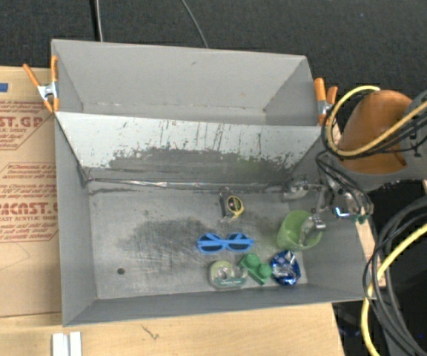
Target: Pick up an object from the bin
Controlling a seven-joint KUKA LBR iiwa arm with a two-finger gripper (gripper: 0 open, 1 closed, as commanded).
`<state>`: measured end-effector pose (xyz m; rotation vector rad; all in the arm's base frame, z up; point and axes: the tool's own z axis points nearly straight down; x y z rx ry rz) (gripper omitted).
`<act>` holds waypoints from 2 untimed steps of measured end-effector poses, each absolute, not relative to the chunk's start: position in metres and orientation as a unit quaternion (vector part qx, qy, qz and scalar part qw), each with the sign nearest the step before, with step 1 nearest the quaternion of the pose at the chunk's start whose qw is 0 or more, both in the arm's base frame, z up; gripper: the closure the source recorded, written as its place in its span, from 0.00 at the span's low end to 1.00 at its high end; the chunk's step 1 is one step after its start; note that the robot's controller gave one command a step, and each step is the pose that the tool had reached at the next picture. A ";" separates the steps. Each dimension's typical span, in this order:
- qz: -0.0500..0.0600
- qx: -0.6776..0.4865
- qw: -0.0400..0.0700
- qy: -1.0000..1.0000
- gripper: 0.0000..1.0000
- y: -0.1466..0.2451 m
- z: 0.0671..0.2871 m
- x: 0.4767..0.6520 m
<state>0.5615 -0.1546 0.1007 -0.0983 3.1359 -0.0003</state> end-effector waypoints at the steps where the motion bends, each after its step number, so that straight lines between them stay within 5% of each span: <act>1: 0.000 -0.083 0.002 0.997 0.00 -0.156 0.103 0.569; 2: 0.000 -0.100 0.005 0.995 0.00 -0.155 0.075 0.561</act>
Offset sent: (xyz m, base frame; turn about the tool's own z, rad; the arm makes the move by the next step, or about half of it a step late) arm 0.0063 -0.0023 0.0023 -0.1040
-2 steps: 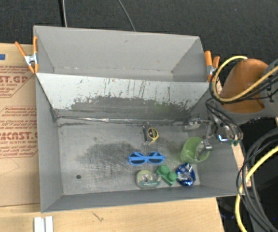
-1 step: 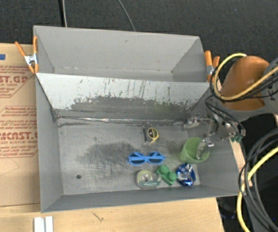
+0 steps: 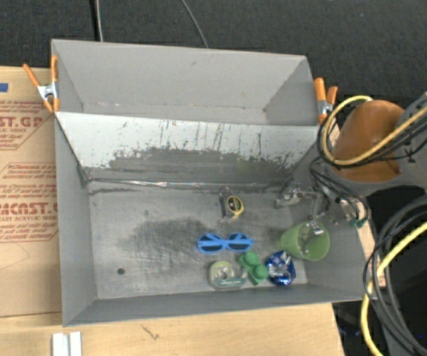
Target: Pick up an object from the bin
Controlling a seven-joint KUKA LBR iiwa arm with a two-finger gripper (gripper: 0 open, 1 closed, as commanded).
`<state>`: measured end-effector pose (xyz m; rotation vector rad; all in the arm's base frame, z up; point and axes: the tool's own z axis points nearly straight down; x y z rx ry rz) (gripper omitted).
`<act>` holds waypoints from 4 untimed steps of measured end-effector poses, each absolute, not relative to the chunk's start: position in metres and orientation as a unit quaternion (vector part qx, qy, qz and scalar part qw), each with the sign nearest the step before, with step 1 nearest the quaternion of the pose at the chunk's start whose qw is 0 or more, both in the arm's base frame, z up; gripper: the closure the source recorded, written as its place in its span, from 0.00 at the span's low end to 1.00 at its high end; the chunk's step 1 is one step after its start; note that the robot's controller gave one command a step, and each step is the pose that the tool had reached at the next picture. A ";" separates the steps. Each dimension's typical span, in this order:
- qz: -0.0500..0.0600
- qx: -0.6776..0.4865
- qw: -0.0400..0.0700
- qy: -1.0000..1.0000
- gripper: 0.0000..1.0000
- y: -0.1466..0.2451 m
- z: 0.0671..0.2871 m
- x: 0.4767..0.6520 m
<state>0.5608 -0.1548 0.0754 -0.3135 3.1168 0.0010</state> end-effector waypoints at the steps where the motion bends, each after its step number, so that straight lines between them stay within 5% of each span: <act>1: -0.002 0.069 0.012 0.998 0.00 -0.121 0.076 0.498; 2: -0.002 0.069 0.012 0.998 1.00 -0.120 0.078 0.499; 3: 0.000 0.068 0.003 0.998 1.00 -0.120 0.080 0.501; 4: 0.000 0.068 0.002 0.998 1.00 -0.120 0.114 0.501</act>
Offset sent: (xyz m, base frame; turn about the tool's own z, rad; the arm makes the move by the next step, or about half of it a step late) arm -0.0697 0.0357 -0.0054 0.3375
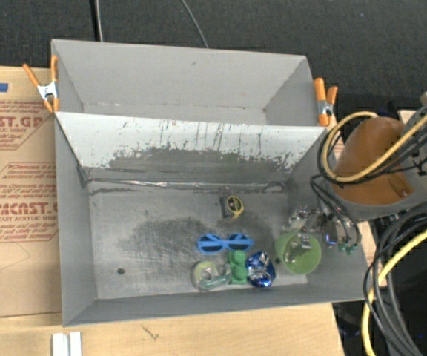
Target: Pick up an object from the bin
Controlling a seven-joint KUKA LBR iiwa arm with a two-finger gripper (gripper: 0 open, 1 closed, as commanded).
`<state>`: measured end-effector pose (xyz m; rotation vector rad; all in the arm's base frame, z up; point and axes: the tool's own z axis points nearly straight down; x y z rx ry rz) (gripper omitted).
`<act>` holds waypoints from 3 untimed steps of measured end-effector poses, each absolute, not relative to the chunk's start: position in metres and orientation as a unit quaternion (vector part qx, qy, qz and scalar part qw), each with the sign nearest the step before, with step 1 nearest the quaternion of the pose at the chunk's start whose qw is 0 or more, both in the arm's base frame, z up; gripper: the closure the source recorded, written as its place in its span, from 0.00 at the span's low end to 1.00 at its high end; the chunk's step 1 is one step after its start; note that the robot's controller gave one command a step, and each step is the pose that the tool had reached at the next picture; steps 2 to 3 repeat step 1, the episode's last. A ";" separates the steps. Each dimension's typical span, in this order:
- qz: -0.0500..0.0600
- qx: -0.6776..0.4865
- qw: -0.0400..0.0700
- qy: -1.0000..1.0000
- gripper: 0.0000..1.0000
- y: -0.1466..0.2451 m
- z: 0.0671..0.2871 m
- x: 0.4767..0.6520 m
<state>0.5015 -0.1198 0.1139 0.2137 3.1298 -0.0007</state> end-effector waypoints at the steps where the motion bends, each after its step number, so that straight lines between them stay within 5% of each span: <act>1: 0.000 0.068 0.004 0.998 1.00 -0.120 0.181 0.503; 3: 0.000 0.068 0.004 0.998 1.00 -0.120 0.181 0.503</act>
Offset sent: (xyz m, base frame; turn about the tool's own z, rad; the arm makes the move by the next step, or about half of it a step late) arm 0.0000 -0.0001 0.0636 0.0000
